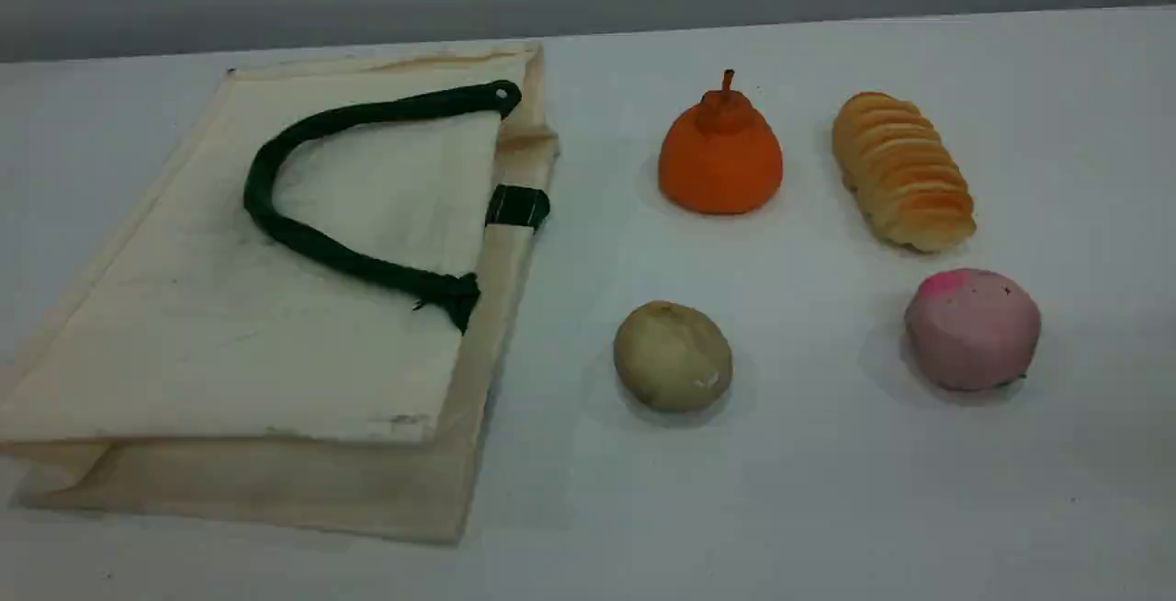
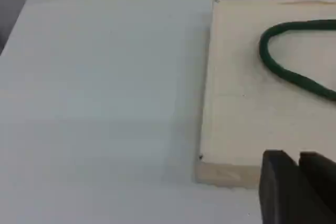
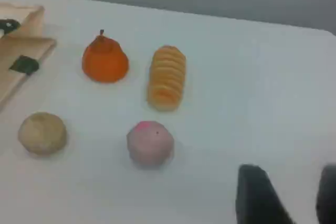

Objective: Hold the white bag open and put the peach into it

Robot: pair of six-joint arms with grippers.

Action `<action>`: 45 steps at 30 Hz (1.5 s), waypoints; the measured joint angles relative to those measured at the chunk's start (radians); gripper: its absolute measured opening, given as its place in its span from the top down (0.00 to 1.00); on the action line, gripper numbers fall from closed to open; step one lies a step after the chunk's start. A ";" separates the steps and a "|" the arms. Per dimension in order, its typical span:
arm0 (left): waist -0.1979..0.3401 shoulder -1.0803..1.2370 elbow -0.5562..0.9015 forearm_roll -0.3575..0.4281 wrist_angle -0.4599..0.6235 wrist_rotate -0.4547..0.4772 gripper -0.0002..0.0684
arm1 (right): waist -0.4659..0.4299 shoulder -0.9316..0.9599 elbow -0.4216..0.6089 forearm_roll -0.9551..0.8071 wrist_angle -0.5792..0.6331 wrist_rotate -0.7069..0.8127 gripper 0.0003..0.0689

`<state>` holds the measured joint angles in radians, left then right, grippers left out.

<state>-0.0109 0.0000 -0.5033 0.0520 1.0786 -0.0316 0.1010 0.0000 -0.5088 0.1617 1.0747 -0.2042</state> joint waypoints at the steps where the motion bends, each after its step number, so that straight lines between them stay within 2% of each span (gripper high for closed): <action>1: 0.000 0.000 0.000 0.000 0.000 0.000 0.84 | 0.000 0.000 0.000 0.000 0.000 0.000 0.65; 45: 0.000 0.000 0.000 0.000 0.000 0.000 0.83 | 0.000 0.000 0.000 0.000 0.000 0.000 0.65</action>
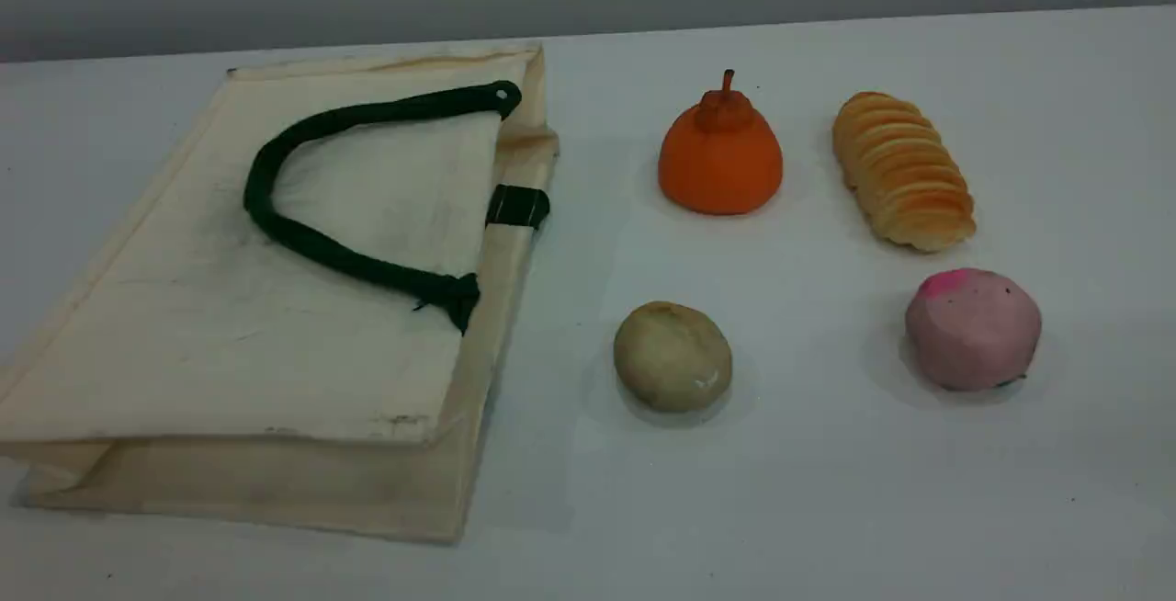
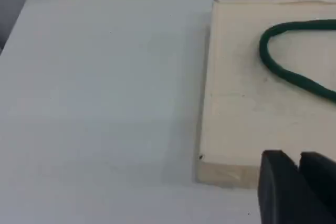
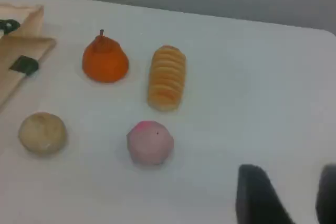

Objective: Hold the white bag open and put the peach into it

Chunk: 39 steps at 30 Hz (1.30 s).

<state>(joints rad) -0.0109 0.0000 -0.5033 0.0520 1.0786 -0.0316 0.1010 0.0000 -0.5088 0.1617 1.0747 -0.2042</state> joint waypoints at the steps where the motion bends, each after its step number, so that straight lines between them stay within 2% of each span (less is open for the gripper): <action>1: 0.000 0.000 0.000 0.000 0.000 -0.001 0.82 | 0.000 0.000 0.000 0.000 0.000 0.000 0.65; 6: -0.002 0.022 0.000 0.000 0.000 -0.001 0.82 | 0.000 0.000 -0.007 -0.004 -0.005 0.023 0.70; 12: -0.002 0.140 -0.043 -0.003 -0.038 -0.003 0.82 | 0.000 0.074 -0.069 -0.003 -0.084 0.069 0.76; 20: -0.002 0.380 -0.155 -0.003 -0.154 -0.006 0.79 | 0.000 0.314 -0.198 -0.009 -0.167 0.069 0.73; 24: -0.002 0.495 -0.200 0.010 -0.198 -0.005 0.76 | 0.000 0.436 -0.256 -0.009 -0.182 0.063 0.67; 27: -0.002 0.530 -0.200 0.039 -0.209 -0.005 0.67 | 0.000 0.484 -0.259 -0.010 -0.206 0.062 0.56; 31: -0.002 0.514 -0.200 0.083 -0.221 -0.005 0.43 | 0.000 0.481 -0.258 -0.013 -0.251 0.062 0.36; 35: -0.002 0.514 -0.200 0.079 -0.226 -0.016 0.20 | 0.000 0.481 -0.258 -0.009 -0.265 0.099 0.19; 39: -0.002 0.537 -0.199 0.079 -0.275 -0.059 0.14 | 0.000 0.519 -0.272 -0.008 -0.294 0.153 0.14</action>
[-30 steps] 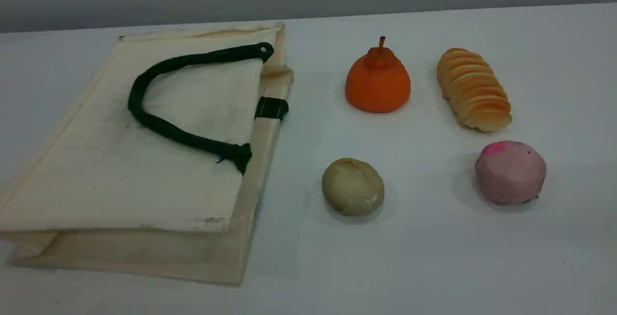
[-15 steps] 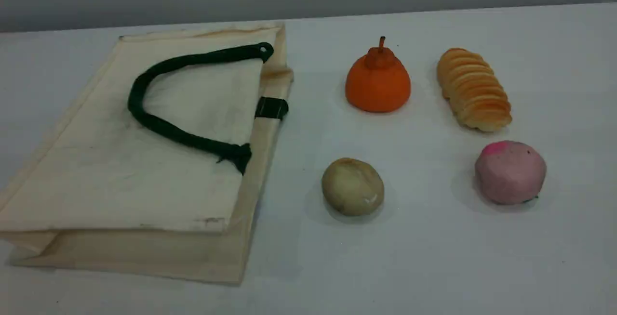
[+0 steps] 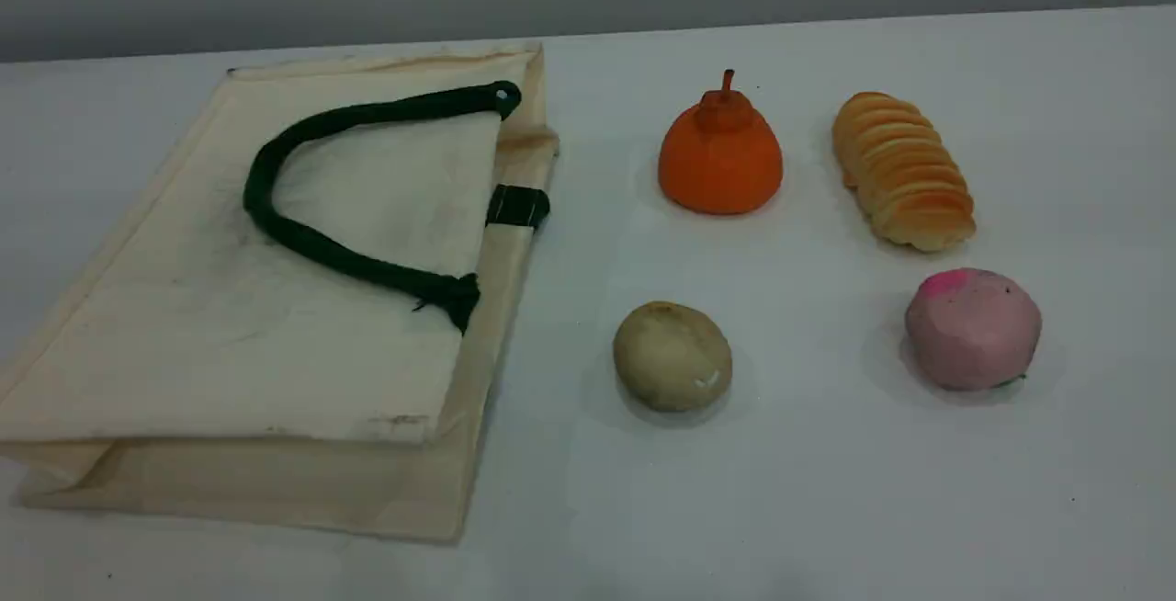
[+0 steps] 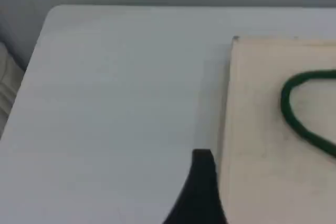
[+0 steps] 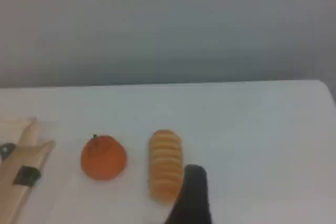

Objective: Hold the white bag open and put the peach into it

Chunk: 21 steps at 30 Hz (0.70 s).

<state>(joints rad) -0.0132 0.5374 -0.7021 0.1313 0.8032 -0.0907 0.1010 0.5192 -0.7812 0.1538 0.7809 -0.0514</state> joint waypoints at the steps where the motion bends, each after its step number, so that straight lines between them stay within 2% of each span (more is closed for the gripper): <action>1: 0.000 0.015 -0.003 -0.001 -0.015 0.000 0.14 | 0.000 0.021 -0.008 0.001 0.004 0.002 0.14; 10: 0.000 0.300 -0.156 -0.086 0.020 -0.022 0.14 | 0.000 0.284 -0.125 0.036 0.009 -0.004 0.15; 13: 0.000 0.432 -0.216 -0.089 0.051 -0.022 0.14 | 0.000 0.373 -0.139 0.053 0.006 -0.011 0.15; 21: 0.000 0.758 -0.340 -0.088 0.041 -0.021 0.14 | 0.000 0.594 -0.212 0.057 0.004 -0.015 0.15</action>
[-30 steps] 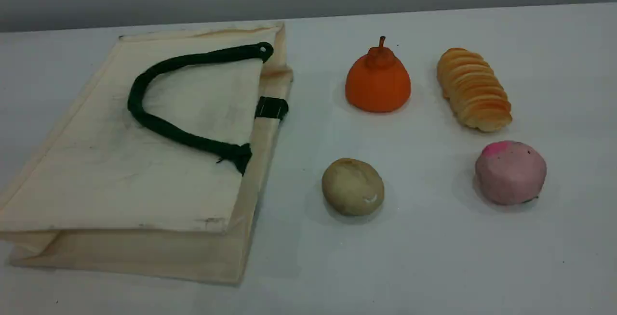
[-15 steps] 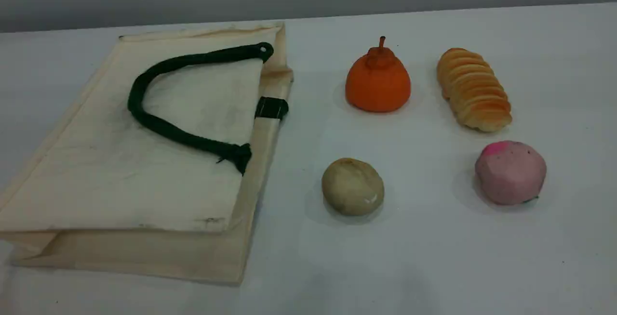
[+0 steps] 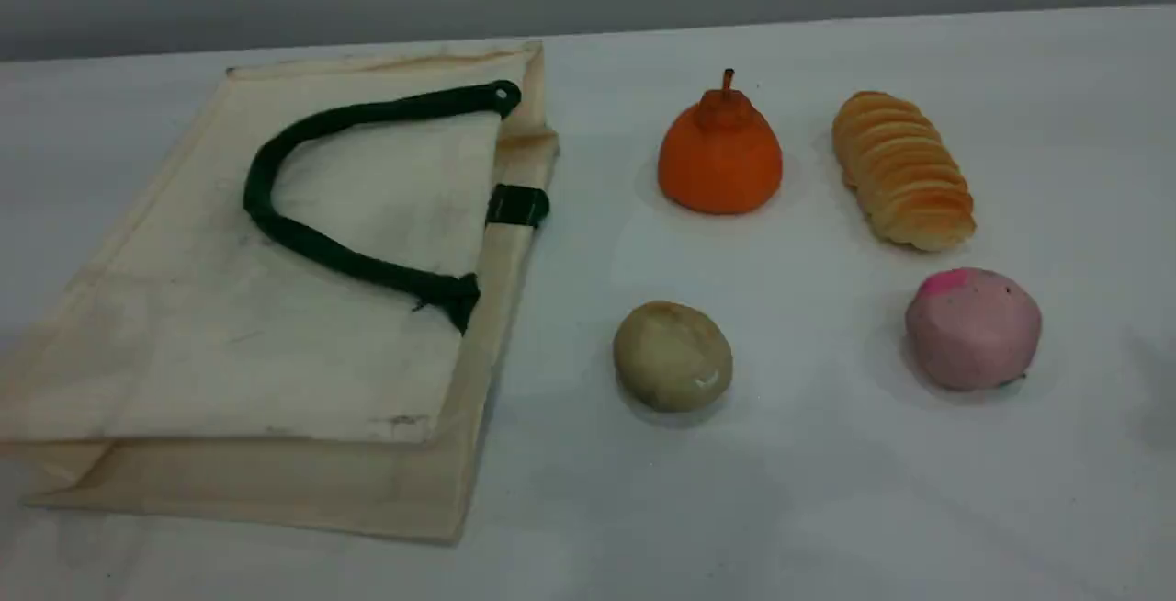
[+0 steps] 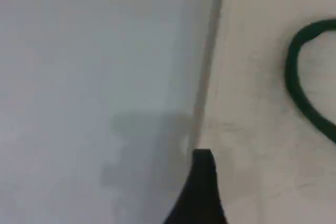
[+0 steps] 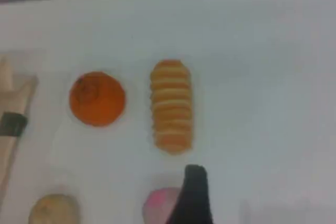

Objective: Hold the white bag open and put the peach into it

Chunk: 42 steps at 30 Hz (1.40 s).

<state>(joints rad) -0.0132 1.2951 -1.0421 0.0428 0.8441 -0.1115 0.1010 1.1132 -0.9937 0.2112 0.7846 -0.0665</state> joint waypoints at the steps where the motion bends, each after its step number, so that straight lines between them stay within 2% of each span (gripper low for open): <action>1: 0.000 0.029 -0.007 0.000 -0.015 0.001 0.14 | 0.000 0.029 -0.012 0.009 0.004 0.000 0.15; 6: 0.000 0.162 -0.009 -0.021 -0.074 0.007 0.14 | 0.000 0.150 -0.066 0.054 -0.002 -0.028 0.15; 13: -0.001 0.281 -0.009 -0.043 -0.131 0.020 0.14 | 0.000 0.235 -0.073 0.161 -0.061 -0.108 0.15; 16: -0.013 0.318 -0.009 -0.079 -0.162 0.045 0.14 | 0.000 0.257 -0.073 0.215 -0.064 -0.156 0.15; 25: -0.067 0.466 -0.068 -0.100 -0.206 0.052 0.14 | 0.000 0.286 -0.073 0.286 -0.076 -0.231 0.15; 35: -0.169 0.662 -0.212 -0.107 -0.207 0.052 0.14 | 0.000 0.286 -0.073 0.289 -0.081 -0.255 0.15; 42: -0.173 0.743 -0.220 -0.103 -0.200 0.042 0.14 | 0.000 0.286 -0.073 0.289 -0.081 -0.259 0.15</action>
<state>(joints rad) -0.1864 2.0376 -1.2617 -0.0603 0.6436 -0.0696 0.1010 1.3996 -1.0668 0.4998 0.7040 -0.3258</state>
